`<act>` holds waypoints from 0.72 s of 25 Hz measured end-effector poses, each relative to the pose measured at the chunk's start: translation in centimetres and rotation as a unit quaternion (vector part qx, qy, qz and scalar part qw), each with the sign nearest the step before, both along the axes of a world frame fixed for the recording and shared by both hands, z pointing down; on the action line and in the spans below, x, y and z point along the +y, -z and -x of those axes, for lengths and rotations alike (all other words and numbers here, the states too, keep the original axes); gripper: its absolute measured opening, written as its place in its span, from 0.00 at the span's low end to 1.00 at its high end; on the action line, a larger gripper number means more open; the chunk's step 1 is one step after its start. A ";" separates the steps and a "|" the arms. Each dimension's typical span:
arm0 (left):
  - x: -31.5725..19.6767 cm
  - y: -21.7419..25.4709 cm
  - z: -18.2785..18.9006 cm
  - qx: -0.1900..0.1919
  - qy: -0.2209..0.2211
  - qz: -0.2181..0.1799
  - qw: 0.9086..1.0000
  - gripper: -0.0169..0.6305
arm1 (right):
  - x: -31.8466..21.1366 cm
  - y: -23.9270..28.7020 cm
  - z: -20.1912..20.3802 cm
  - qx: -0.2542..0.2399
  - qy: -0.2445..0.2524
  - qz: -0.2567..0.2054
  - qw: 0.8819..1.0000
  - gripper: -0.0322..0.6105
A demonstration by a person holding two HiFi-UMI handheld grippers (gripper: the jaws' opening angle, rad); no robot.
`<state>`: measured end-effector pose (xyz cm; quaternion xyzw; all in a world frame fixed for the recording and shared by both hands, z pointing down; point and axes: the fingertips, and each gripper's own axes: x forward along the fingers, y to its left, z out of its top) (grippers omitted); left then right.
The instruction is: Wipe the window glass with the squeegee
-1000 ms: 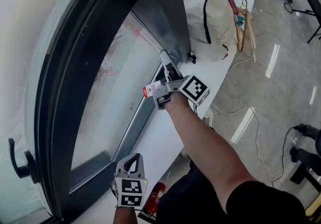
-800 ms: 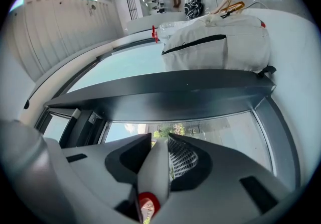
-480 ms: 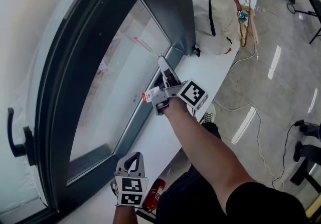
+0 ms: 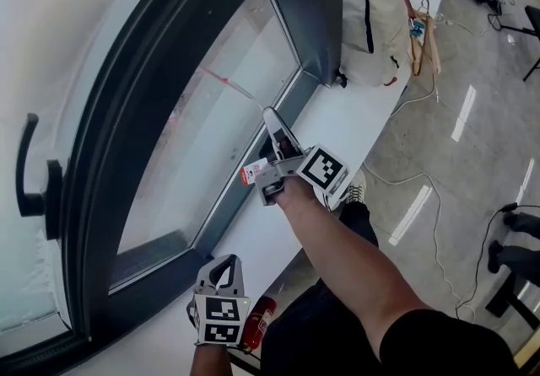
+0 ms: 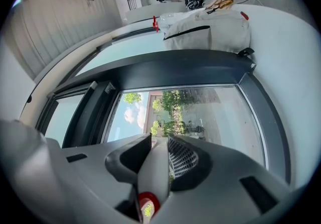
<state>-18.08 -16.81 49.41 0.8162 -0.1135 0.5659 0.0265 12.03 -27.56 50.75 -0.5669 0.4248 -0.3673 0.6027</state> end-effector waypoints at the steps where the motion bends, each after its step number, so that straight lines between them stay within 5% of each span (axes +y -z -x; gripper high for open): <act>1: 0.1 0.0 0.5 0.001 0.001 -0.001 1.000 0.03 | 0.0 0.1 0.8 0.001 0.003 -0.001 1.000 0.19; 18: 0.4 0.3 6.3 0.014 0.017 -0.010 1.000 0.03 | 0.3 0.3 13.0 -0.008 0.063 -0.007 0.998 0.19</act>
